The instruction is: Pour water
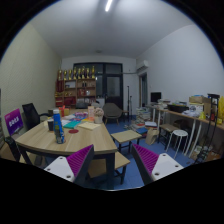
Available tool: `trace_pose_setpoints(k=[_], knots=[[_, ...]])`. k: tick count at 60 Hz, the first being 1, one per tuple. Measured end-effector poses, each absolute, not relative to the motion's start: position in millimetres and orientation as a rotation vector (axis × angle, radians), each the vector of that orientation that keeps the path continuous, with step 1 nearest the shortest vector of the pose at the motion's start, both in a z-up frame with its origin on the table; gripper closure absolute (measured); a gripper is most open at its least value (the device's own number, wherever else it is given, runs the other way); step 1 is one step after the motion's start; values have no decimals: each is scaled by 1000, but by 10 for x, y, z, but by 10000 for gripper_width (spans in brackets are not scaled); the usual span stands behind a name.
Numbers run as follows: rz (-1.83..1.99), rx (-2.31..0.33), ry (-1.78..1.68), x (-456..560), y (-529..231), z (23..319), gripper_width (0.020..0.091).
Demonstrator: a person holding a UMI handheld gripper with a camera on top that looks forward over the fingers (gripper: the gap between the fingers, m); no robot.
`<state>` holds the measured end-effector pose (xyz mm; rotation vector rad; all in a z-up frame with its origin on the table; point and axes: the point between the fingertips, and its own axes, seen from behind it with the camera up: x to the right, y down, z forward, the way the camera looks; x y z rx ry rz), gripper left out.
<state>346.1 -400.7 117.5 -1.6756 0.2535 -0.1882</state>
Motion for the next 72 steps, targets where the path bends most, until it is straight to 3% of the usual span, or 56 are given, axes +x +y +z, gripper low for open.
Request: trace_pose_setpoints(k=[19,45,65,68,72], knots=[[-169,-1661,183,3109,-3574,1191,272],[1,-1616,-1,1157,-1361,1061,280],[-120,-1662,84,917,-195,804,276],[-112,-1669,109,912,-84,772,310],[-49,-1678,144,843,38,717,492]])
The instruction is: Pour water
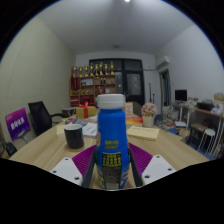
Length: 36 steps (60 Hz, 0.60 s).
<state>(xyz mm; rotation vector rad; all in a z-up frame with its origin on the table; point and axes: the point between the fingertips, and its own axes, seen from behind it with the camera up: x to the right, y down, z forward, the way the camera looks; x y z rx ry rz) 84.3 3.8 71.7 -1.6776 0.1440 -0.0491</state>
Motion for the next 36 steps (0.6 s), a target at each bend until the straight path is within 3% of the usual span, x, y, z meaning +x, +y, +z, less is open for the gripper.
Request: trace_pose_setpoints(k=[17,18,20,21,28,36], knots=[[18,-1657,209,854,69,702,562],[9,-1662,201,857,65,702,596],[-21,-1666,185,894,60,729,586],[-45,-1664,176,886,93,740,623],[-287,-1608,7,1067,321,1144,623],[-731,-1485,-359,1274,645,1914,624]])
